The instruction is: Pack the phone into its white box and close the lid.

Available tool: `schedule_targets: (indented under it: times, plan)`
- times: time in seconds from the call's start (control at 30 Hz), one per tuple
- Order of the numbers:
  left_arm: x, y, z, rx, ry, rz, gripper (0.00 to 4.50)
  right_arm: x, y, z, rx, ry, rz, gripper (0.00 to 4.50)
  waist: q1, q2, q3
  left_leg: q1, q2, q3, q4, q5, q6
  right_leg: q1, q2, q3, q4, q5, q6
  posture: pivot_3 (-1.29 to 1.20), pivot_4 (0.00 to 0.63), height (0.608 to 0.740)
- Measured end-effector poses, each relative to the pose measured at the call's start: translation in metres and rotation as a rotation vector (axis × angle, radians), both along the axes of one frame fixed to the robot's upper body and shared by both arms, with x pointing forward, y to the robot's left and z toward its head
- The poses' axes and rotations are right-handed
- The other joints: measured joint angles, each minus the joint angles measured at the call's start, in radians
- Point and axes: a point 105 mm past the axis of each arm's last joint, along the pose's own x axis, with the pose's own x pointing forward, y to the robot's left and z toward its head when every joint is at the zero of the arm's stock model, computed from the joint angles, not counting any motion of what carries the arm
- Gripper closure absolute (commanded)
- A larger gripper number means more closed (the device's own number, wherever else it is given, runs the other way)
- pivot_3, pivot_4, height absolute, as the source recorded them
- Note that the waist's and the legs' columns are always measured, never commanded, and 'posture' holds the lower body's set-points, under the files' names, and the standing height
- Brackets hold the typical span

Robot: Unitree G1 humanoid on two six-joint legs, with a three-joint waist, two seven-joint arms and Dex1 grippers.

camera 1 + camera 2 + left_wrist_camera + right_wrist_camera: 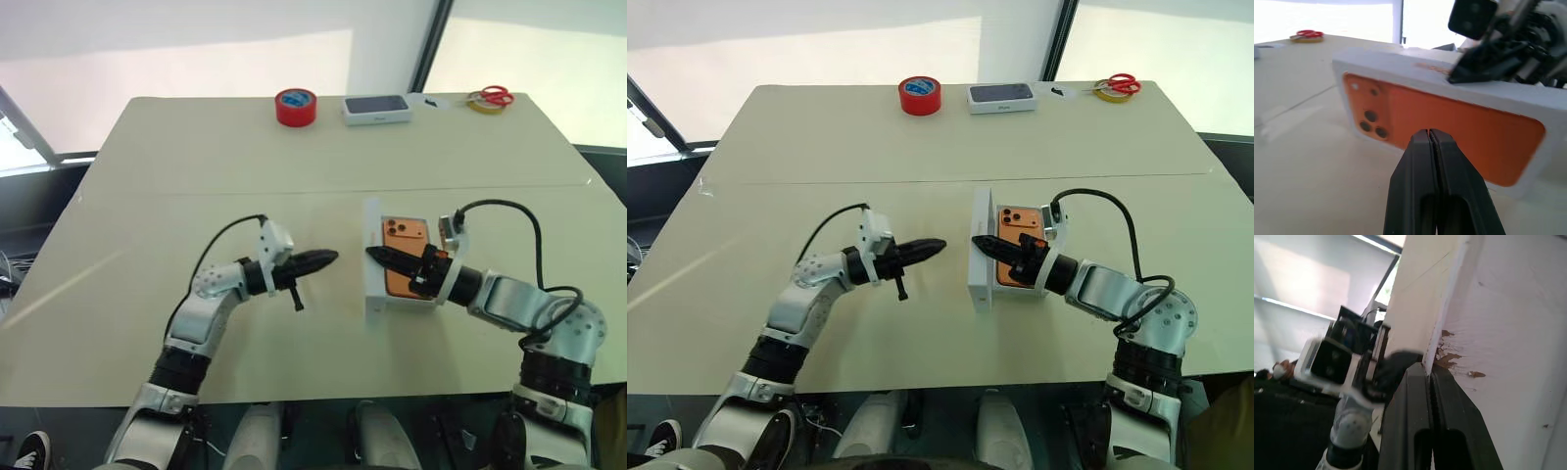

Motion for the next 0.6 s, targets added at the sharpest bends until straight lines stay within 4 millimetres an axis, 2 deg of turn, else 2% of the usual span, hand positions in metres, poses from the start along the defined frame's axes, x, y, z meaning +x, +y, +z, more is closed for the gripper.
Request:
schedule_targets:
  times: [0.1, 0.13, 0.2, 0.33, 0.4, 0.5, 0.6]
  plan:
    - [0.007, -0.012, 0.002, -0.021, 0.004, -0.010, 4.45, 0.004, -0.002, 0.000, -0.017, -0.009, -0.008, 4.50, 0.004, -0.001, 0.000, -0.001, 0.000, 0.000, 0.001, 0.001, 0.001, 0.002, 0.000, -0.001, -0.001, 0.001, 0.002, 0.00, 0.150, 0.738]
    - [0.010, -0.019, 0.004, -0.030, -0.001, -0.014, 4.49, 0.006, -0.005, 0.000, -0.010, -0.009, -0.012, 4.22, 0.006, 0.000, -0.001, -0.001, 0.000, 0.000, 0.002, 0.001, 0.002, 0.003, 0.000, -0.001, -0.002, 0.001, 0.002, 0.00, 0.150, 0.738]
    - [0.011, -0.028, 0.004, -0.047, 0.004, -0.024, 4.50, 0.006, -0.011, -0.001, -0.019, -0.012, -0.028, 3.56, 0.009, -0.001, -0.001, -0.001, 0.000, 0.000, 0.002, 0.000, 0.003, 0.004, 0.000, -0.001, -0.004, 0.001, 0.002, 0.00, 0.150, 0.738]
    - [0.011, -0.047, -0.005, -0.057, 0.041, -0.041, 4.50, 0.001, -0.039, -0.003, -0.100, -0.039, -0.053, 1.60, 0.021, 0.000, -0.001, -0.003, 0.000, 0.000, 0.003, 0.000, 0.003, 0.002, 0.000, -0.001, -0.005, 0.001, 0.002, 0.00, 0.150, 0.738]
    - [0.012, -0.054, -0.007, -0.059, 0.047, -0.046, 4.50, 0.001, -0.060, -0.001, -0.211, -0.080, -0.068, 1.60, 0.024, 0.000, -0.001, -0.004, 0.000, 0.000, 0.004, 0.000, 0.003, 0.001, 0.000, -0.001, -0.005, 0.001, 0.002, 0.00, 0.150, 0.738]
    - [0.014, -0.067, -0.004, -0.068, 0.047, -0.053, 4.50, 0.012, -0.102, 0.014, -0.350, -0.169, -0.164, 1.60, 0.024, 0.000, -0.001, -0.005, 0.000, 0.000, 0.007, -0.001, 0.004, 0.002, 0.000, -0.001, -0.005, 0.001, 0.002, 0.00, 0.150, 0.738]
    - [0.016, -0.079, 0.000, -0.078, 0.036, -0.058, 4.50, 0.021, -0.122, 0.015, -0.476, -0.244, -0.214, 1.60, 0.023, 0.000, -0.001, -0.005, 0.000, 0.000, 0.007, -0.001, 0.005, 0.002, 0.000, -0.001, -0.005, 0.001, 0.002, 0.00, 0.150, 0.738]
